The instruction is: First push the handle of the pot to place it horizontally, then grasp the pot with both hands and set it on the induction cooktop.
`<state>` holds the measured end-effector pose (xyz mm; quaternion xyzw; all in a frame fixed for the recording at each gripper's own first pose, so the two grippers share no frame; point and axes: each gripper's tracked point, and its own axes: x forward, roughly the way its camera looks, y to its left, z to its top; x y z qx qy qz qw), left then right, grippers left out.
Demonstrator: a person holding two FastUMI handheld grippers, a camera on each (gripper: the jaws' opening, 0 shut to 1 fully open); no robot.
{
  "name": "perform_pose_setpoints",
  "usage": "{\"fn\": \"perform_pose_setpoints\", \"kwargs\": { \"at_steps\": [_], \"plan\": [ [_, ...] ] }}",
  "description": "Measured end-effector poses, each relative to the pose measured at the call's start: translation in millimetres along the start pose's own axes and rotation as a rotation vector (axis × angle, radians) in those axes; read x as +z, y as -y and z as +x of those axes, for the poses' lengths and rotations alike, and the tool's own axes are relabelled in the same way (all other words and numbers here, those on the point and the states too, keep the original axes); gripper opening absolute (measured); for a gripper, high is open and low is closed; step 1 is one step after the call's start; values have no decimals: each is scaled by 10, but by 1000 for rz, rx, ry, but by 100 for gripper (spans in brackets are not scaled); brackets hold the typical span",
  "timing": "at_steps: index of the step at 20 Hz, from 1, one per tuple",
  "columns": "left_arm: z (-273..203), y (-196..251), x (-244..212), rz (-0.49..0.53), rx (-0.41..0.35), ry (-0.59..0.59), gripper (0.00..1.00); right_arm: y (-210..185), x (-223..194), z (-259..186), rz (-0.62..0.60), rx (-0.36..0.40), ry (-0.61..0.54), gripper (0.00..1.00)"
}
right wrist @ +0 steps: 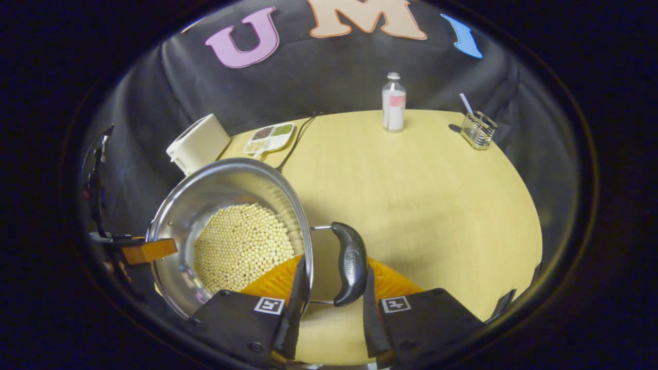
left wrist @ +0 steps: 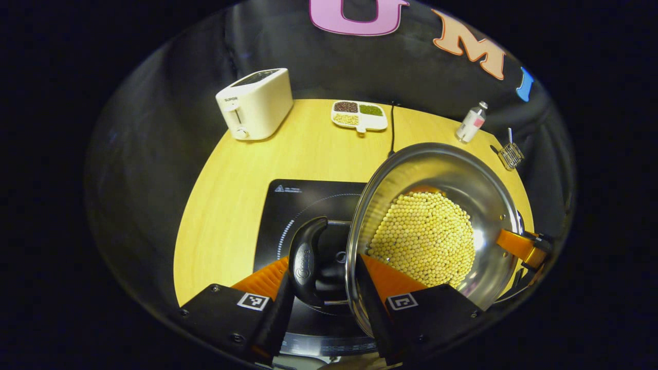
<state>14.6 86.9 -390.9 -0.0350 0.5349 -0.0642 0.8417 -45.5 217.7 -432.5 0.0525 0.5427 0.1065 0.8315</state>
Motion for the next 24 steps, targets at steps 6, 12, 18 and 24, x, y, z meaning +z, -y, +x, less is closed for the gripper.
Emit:
{"fn": "perform_pose_setpoints", "kwargs": {
  "at_steps": [6,12,18,24],
  "plan": [
    [7,-362,-6,-25,32,-8,69,-375,-25,117,-16,25,-17,54],
    [-7,-554,-74,-30,40,-28,69,-535,-70,184,-26,28,-34,48],
    [3,-693,-37,-18,49,-22,70,-557,-80,298,-30,28,-39,48],
    [48,-781,-83,-50,63,-26,69,-604,-88,245,-45,28,-33,48]
  ]
}}
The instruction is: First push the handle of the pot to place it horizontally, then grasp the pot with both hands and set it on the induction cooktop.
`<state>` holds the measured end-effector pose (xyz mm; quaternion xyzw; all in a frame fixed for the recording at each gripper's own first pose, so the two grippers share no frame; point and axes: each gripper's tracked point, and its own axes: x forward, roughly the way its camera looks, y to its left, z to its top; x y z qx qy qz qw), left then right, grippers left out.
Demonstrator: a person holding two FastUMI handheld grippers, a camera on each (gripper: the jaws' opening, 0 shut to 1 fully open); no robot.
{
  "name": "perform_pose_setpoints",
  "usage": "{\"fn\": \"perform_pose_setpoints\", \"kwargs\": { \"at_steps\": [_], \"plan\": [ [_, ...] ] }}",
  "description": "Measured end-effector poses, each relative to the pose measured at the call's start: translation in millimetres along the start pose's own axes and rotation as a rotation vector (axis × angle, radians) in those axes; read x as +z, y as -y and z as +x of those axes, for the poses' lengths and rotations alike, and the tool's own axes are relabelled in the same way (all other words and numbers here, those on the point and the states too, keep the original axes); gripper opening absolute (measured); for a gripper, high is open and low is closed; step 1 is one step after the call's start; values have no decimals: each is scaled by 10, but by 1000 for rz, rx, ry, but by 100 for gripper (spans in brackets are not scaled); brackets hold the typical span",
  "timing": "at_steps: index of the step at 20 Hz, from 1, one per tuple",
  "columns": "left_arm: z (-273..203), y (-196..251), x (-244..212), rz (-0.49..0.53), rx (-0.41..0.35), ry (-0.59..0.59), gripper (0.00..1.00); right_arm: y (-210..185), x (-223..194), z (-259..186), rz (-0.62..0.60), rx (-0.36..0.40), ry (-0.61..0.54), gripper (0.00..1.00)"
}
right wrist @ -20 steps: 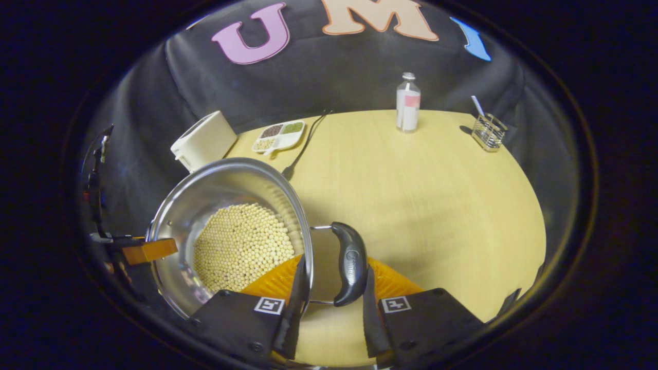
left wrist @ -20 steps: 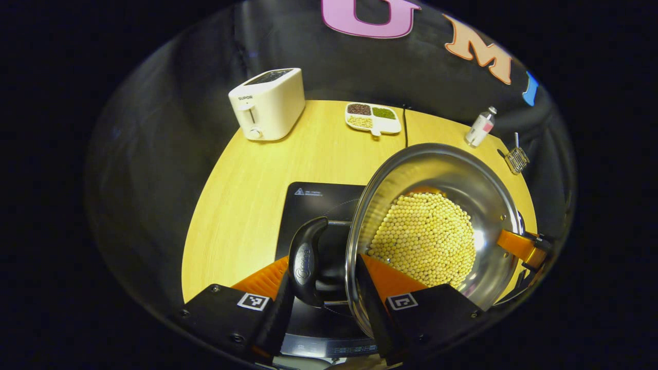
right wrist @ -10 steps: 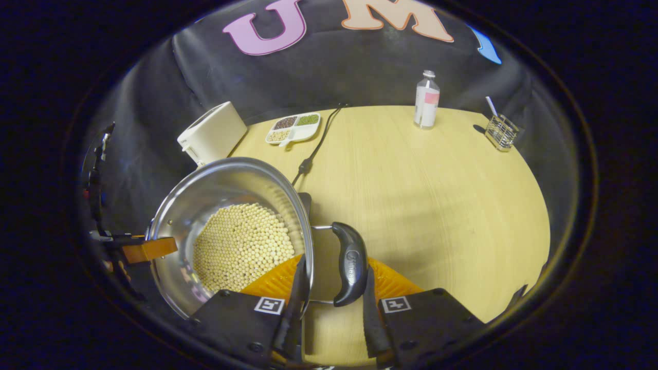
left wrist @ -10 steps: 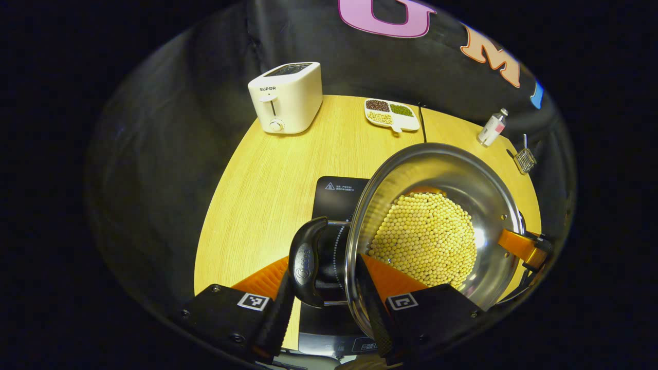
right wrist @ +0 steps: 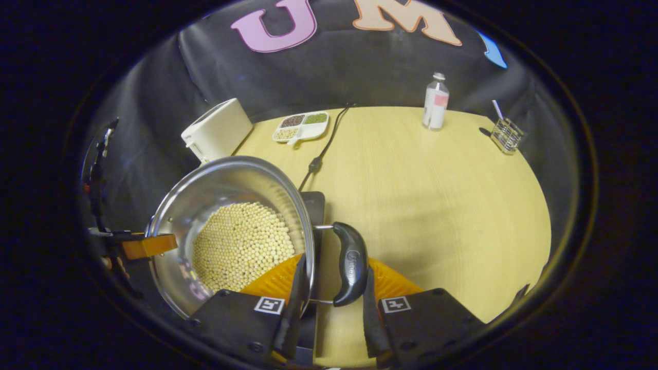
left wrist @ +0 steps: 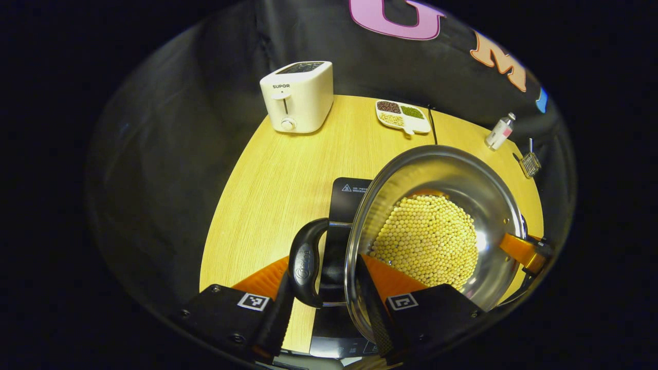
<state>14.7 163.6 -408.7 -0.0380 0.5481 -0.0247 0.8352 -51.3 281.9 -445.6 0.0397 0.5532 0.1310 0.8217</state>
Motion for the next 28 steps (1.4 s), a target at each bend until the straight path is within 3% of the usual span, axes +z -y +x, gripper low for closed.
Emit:
{"fn": "perform_pose_setpoints", "kwargs": {
  "at_steps": [15,16,19,20,22,25,28],
  "plan": [
    [115,-50,-62,-36,-26,-6,70,-119,-33,-60,-2,-39,12,48],
    [118,-54,-51,-35,-28,-6,70,-113,-32,-60,1,-39,13,54],
    [109,-54,-64,-33,-29,-7,70,-97,-27,-85,6,-42,14,48],
    [109,-49,-60,-31,-29,-7,70,-92,-29,-77,8,-40,13,54],
    [121,-51,-65,-27,-27,-10,71,-81,-41,-77,8,-39,12,52],
    [107,-61,-47,-38,-15,4,74,-75,-34,-83,-11,-46,22,60],
    [66,-74,79,-7,4,56,80,-158,-25,-124,-52,-56,34,61]
  ]
}}
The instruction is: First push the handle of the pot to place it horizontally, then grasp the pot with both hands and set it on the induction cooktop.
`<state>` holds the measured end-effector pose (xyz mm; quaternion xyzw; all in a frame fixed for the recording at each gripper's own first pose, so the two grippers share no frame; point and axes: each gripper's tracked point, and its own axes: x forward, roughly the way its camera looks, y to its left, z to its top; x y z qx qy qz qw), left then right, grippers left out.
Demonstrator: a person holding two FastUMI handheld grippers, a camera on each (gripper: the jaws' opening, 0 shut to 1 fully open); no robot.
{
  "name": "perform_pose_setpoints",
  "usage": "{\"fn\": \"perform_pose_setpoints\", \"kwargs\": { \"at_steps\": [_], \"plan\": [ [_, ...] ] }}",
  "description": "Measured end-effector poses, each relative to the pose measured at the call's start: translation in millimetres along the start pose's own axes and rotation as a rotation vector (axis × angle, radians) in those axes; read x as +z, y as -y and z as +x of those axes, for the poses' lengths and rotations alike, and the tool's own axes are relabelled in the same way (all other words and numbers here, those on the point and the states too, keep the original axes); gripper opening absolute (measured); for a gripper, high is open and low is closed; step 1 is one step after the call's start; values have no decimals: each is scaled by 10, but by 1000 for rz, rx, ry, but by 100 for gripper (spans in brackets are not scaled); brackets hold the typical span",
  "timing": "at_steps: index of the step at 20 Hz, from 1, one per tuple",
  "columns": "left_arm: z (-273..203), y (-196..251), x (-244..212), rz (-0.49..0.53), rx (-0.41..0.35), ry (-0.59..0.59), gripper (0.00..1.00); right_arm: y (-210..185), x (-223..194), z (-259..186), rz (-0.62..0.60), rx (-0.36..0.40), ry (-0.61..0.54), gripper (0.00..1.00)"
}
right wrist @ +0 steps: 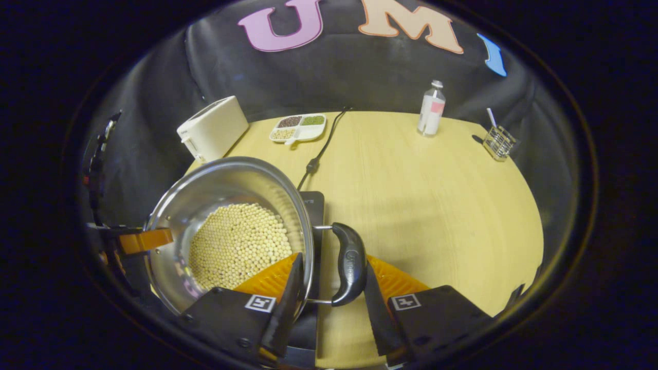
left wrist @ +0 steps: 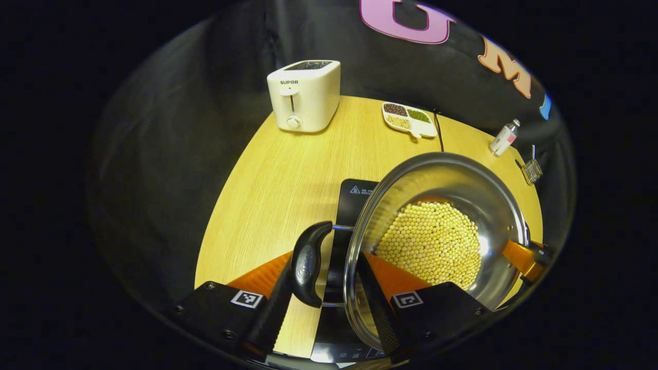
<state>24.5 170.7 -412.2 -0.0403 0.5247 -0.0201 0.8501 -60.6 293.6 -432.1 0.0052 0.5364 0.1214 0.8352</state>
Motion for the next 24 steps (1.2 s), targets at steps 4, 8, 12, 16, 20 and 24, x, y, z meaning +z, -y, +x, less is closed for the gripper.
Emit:
{"fn": "perform_pose_setpoints", "kwargs": {
  "at_steps": [4,8,12,16,20,24],
  "plan": [
    [-35,-57,101,43,37,32,81,-81,67,-11,-10,15,17,91],
    [-27,-59,78,32,50,25,88,-67,59,-9,-27,3,30,96],
    [-44,-77,72,33,59,21,88,-44,91,-25,-35,1,43,96],
    [-57,-95,74,29,67,35,90,-72,111,-64,-47,14,67,96],
    [-203,-131,272,31,105,153,91,-10,259,-212,-66,16,148,96],
    [-523,-136,564,90,161,305,90,291,509,-376,-37,-13,239,96]
  ]
}}
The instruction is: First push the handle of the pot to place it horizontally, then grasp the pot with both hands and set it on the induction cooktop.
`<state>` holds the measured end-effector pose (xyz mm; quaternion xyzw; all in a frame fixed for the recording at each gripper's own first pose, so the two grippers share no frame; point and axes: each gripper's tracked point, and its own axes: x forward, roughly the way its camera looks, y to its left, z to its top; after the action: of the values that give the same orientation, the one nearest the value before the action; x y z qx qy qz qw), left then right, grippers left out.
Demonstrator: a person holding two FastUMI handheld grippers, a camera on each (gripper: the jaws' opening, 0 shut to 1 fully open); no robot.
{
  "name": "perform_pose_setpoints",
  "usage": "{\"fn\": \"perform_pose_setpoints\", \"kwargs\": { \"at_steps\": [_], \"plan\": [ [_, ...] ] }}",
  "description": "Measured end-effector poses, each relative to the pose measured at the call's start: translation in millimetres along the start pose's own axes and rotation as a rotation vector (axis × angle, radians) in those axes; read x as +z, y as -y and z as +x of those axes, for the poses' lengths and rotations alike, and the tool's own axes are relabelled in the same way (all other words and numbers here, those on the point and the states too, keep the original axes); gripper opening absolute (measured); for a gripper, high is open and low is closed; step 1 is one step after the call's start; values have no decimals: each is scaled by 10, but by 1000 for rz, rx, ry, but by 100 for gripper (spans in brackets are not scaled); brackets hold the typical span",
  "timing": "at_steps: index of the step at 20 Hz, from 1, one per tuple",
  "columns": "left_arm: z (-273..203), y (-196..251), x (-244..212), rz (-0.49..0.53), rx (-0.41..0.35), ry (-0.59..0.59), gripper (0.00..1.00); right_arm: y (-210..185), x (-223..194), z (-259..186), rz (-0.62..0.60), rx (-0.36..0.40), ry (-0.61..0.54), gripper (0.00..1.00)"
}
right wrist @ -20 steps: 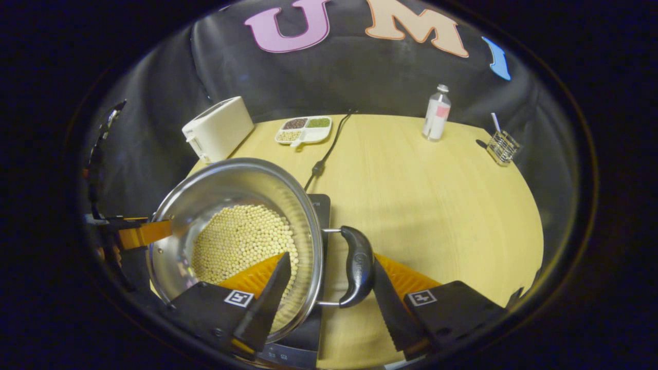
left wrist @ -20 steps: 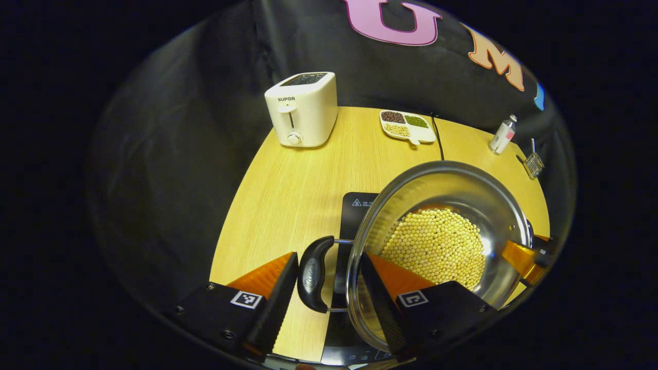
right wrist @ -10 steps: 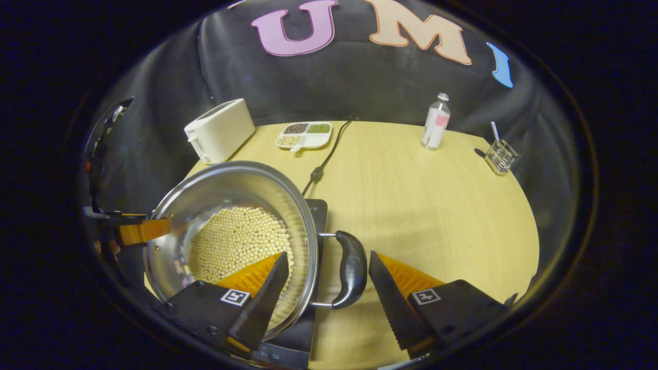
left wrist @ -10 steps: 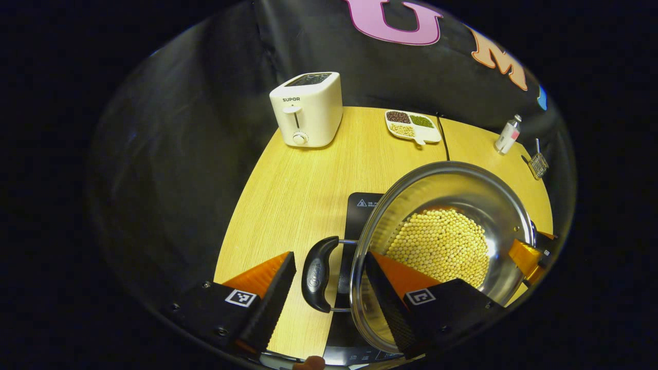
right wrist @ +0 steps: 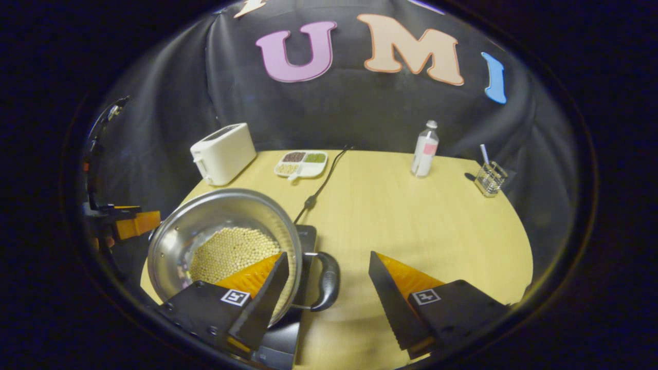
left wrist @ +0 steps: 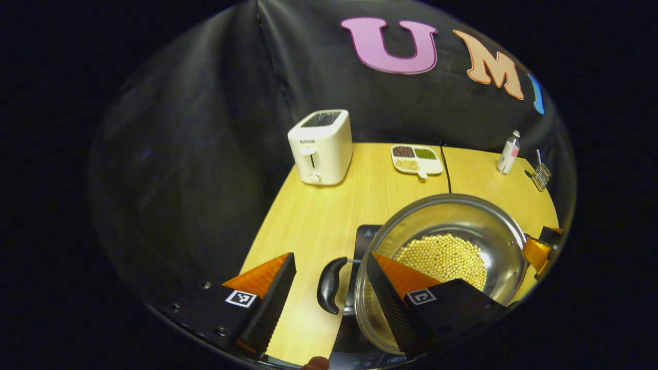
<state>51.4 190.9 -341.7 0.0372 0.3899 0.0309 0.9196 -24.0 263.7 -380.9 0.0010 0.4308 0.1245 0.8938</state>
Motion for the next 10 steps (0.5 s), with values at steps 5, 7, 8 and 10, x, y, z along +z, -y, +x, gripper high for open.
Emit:
{"fn": "perform_pose_setpoints", "kwargs": {
  "at_steps": [5,7,8,10],
  "plan": [
    [-395,154,613,67,33,188,90,510,349,-189,15,-47,118,98],
    [-568,311,806,53,34,237,89,713,483,-266,12,-61,154,95],
    [-661,380,896,52,37,263,89,823,556,-323,9,-67,177,96],
    [-896,559,1104,43,35,324,89,1041,742,-436,-17,-93,241,98]
  ]
}}
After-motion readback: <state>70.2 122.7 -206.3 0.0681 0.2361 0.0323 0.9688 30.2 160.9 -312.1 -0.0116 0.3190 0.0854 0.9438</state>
